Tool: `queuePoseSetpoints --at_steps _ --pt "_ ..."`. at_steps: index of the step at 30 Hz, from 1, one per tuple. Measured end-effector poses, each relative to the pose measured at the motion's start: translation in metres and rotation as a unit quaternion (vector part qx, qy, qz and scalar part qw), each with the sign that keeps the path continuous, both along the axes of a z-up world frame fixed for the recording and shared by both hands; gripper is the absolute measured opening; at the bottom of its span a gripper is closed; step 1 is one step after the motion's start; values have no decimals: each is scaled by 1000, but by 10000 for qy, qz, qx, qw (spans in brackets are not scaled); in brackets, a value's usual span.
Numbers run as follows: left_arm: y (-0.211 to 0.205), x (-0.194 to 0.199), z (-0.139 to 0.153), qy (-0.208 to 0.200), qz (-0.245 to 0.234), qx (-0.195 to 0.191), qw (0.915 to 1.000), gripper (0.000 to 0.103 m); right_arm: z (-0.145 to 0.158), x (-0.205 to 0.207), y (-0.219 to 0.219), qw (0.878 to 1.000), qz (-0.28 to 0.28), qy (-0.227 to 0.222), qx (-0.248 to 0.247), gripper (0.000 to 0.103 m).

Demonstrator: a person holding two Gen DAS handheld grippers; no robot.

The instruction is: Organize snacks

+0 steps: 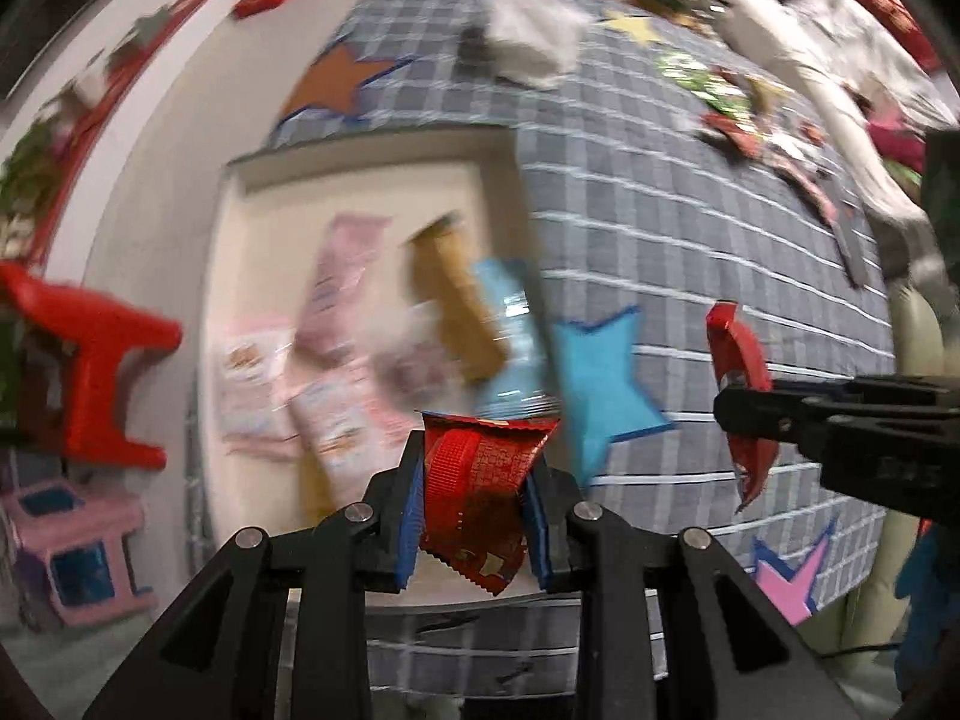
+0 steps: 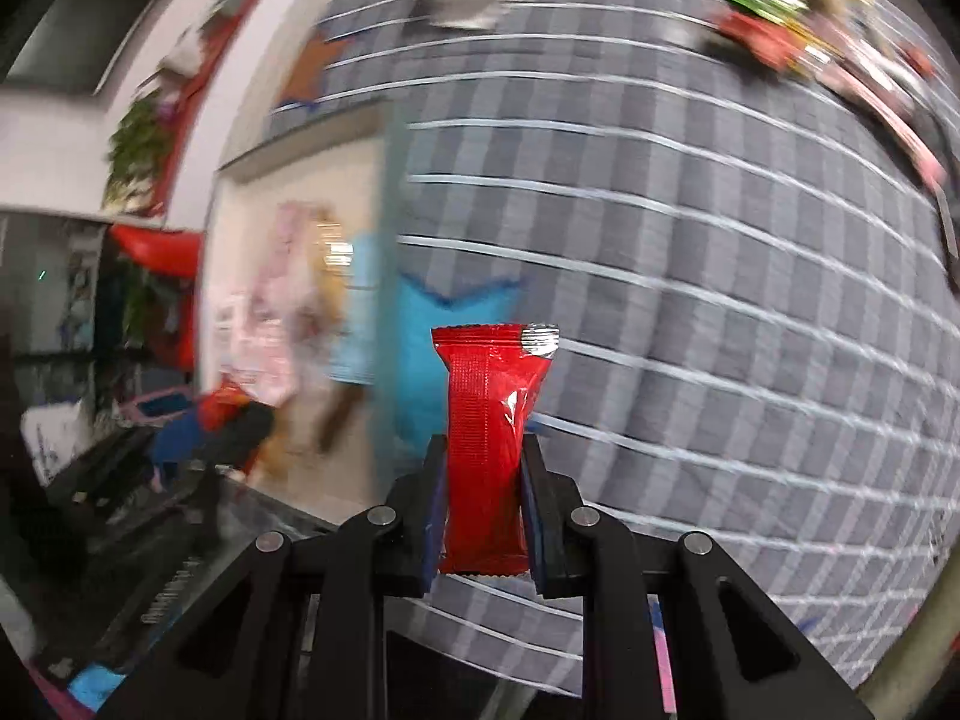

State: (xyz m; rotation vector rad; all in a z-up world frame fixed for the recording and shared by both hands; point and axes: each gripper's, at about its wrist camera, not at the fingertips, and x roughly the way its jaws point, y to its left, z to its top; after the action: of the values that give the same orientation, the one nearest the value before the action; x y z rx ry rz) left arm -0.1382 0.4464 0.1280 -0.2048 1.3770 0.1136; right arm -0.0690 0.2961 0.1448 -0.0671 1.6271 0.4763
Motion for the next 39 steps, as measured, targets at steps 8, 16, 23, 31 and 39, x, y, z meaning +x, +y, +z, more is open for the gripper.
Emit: queuePoseSetpoints --at_steps 8,16,23,31,39 --pt "46 -17 -21 272 500 -81 9983 36 -22 -18 90 9978 604 286 15 24" --pt "57 -27 -24 327 707 -56 9969 81 -38 -22 103 9954 756 464 -352 93" --pt "59 -32 -12 254 676 -4 9974 91 -22 -20 98 9929 802 328 -813 103" --pt "51 -35 26 -11 390 77 9992 92 16 -25 99 9938 814 23 -753 103" --pt "35 -47 69 -140 -151 229 9995 92 52 -37 102 9931 750 -414 -796 103"
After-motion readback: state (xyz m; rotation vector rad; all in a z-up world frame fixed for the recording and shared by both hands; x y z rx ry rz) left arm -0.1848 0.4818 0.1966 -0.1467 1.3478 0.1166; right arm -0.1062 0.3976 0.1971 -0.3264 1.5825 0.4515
